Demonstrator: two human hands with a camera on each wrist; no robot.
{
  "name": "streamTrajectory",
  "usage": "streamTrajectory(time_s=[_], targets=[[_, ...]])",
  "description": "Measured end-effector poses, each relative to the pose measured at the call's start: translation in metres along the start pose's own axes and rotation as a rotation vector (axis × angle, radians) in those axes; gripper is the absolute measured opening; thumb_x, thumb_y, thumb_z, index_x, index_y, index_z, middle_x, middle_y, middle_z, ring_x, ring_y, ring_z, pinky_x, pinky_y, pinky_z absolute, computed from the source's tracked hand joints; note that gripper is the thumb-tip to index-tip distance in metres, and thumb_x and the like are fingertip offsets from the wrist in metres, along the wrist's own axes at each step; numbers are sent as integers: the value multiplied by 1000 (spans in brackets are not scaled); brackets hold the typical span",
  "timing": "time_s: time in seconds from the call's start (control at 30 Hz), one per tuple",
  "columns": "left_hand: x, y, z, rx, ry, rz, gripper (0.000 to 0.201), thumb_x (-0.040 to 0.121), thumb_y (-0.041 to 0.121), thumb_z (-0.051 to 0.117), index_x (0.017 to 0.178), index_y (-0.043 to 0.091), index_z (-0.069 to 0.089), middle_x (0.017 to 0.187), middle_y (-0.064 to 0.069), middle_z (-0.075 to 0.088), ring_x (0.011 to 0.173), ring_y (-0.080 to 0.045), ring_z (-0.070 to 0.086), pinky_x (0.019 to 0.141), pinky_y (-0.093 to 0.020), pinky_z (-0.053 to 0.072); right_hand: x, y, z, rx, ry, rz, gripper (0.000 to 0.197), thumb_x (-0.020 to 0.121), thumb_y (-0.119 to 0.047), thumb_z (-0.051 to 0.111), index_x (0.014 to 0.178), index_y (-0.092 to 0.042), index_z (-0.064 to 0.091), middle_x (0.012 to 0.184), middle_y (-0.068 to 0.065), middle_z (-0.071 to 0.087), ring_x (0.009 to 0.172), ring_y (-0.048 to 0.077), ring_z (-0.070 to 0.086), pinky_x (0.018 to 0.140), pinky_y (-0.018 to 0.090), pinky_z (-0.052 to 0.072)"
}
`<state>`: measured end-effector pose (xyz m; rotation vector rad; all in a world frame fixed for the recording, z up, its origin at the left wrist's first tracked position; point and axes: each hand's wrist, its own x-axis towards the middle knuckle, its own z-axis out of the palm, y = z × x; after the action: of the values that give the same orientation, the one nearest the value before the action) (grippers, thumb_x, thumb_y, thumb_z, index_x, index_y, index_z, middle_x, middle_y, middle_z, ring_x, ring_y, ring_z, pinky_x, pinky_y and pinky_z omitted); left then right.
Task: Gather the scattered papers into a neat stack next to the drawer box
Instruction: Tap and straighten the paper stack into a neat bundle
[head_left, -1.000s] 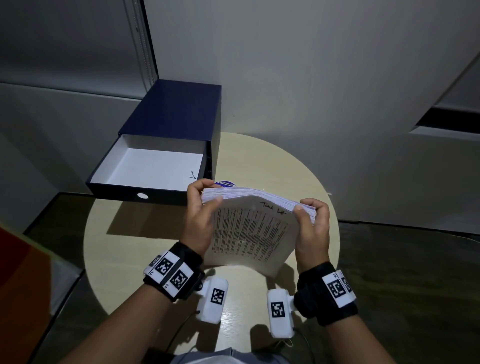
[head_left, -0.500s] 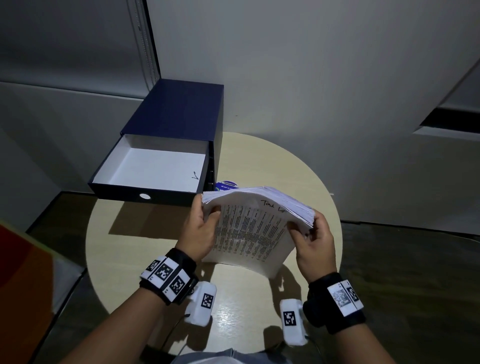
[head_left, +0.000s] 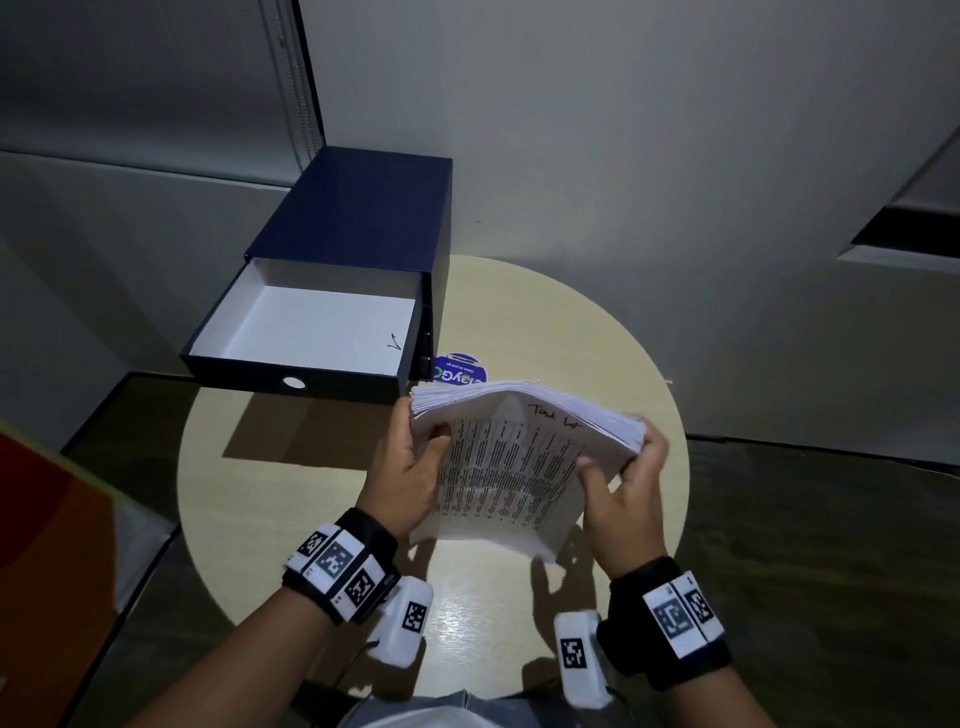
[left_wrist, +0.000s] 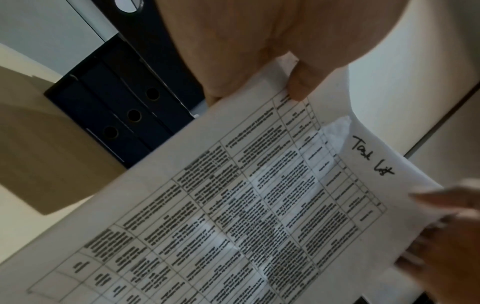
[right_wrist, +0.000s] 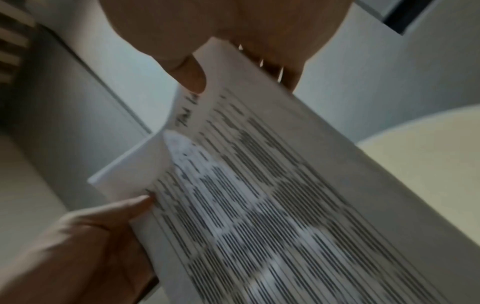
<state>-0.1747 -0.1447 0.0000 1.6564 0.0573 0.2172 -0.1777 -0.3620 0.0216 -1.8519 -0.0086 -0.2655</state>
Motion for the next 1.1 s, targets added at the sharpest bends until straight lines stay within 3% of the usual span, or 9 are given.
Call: streamTrajectory(time_s=[0.1,0.2,0.33,0.4,0.53,0.67,0.9,1.0,1.1], targets=[[0,3,2,-19,-2,-6,49,94,-3,50,119,40,46,115,18,63,110,5,58,88,-11,47,4,-48,4,-183,112,-359,71,82,-19,62,145,-9,31,150,8,36,137,22,40,108,48,41],[0,0,1,-69,33,-3,47,91,-3,53,122,32,50,114,13,68,112,-6,61,94,-21,48,-4,-96,25,-581,-111,-619,74,88,-32,55,151,-4,28,162,10,21,152,28,13,120,53,19],[-2,9,4,-133,16,27,41,95,-8,49,118,26,53,112,14,70,107,-5,64,87,-19,51,-9,-95,60,-940,-545,-638,74,96,-50,38,156,-11,17,166,6,8,153,26,0,122,54,9],[-3,11,2,-167,13,-4,39,96,-10,44,115,23,52,105,20,71,102,2,65,81,-13,50,-8,-93,65,-953,-555,-643,75,97,-52,37,156,-11,16,165,6,9,153,25,1,121,53,12],[-2,5,-4,-83,59,2,37,91,1,57,120,24,55,112,12,70,109,-9,64,94,-27,51,-4,-95,51,-801,-341,-559,79,94,-46,41,156,-8,12,166,5,3,153,20,-2,124,41,-1],[-3,6,-4,-95,45,-11,44,92,-8,53,115,29,54,104,23,69,103,3,62,86,-16,51,-3,-68,33,-973,-376,-468,82,91,-47,47,155,-6,17,165,9,11,152,25,9,123,45,4],[0,7,-9,-66,12,-54,42,93,-5,52,125,22,50,116,10,63,107,3,61,95,-28,51,13,-52,1,-989,-203,-346,76,87,-33,60,152,-22,23,162,2,23,151,24,16,120,54,5],[2,5,-15,-89,22,-60,43,93,-5,51,127,20,49,120,5,62,110,-1,60,98,-26,49,31,-24,-25,-572,-119,-124,76,86,-20,68,150,-27,27,155,-6,35,146,17,28,121,44,14],[2,5,-14,-129,0,-87,40,94,-3,50,127,19,49,119,0,63,106,-1,62,92,-24,54,32,3,-25,12,-244,140,43,90,0,64,125,-23,56,117,-17,69,113,6,62,107,44,46]])
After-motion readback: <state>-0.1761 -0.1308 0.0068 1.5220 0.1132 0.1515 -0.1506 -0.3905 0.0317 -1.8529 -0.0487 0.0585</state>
